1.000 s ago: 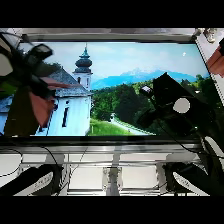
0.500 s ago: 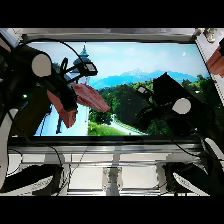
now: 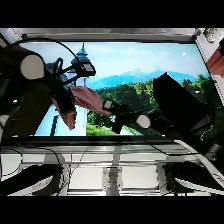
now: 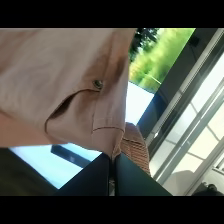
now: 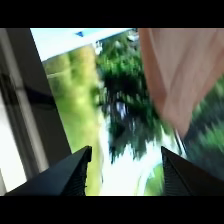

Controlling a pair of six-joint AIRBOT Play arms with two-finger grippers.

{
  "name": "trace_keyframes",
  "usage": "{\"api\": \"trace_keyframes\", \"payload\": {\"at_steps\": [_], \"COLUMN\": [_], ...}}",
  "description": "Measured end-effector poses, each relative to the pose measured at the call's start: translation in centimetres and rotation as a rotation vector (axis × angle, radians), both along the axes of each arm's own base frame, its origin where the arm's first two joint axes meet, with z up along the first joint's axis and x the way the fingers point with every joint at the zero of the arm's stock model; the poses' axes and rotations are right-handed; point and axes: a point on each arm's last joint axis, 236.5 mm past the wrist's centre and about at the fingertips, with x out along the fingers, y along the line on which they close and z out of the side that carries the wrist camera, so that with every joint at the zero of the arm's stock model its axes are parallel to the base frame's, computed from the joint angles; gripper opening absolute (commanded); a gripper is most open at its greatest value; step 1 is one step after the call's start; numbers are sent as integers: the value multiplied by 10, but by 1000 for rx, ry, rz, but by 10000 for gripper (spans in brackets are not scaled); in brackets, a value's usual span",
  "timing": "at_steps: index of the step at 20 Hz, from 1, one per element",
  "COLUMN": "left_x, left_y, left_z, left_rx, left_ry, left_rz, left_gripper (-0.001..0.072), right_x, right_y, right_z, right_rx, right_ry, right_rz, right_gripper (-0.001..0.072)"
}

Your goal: Fold the clothes and pants, and hang the long-sleeved shirts on hangers.

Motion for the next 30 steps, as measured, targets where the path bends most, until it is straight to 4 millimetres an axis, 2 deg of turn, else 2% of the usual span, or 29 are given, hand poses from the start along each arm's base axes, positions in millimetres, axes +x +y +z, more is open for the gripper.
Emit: {"api": "trace_keyframes", "payload": {"at_steps": [4,9,11,12,14,16,18,20,23,25,27,30], "left_x": [-9,-17,-18,-19,-21,-24,-26,-22,-12,-7,-9,-17], "left_y": [5,4,4,4,5,7,9,15,35,53,62,55], "left_z": [18,27,29,30,34,39,48,59,75,85,92,101], "left_rx": [-30,-62,-68,-72,-81,-90,-111,-132,-126,-112,-118,-182], "left_ry": [-47,-63,-67,-70,-80,-97,-130,-185,-280,-334,-362,-376], "left_rz": [8,5,8,8,11,13,19,38,99,160,190,180], "left_gripper": [15,15,15,15,15,15,15,16,16,16,16,16], "right_x": [3,6,7,6,-3,-15,-22,-23,-8,6,13,6], "right_y": [24,33,34,34,30,24,21,20,11,-11,-39,-79], "right_z": [-16,-18,-21,-26,-41,-54,-54,-36,22,71,117,183], "right_rx": [4,16,19,15,-15,-46,-45,-25,39,67,90,119], "right_ry": [-33,-40,-31,-15,54,144,206,228,192,147,105,57], "right_rz": [19,10,-2,-11,-27,-54,-95,-121,-161,-202,-243,-287], "right_gripper": [526,500,421,335,22,6,5,5,5,5,4,3]}}
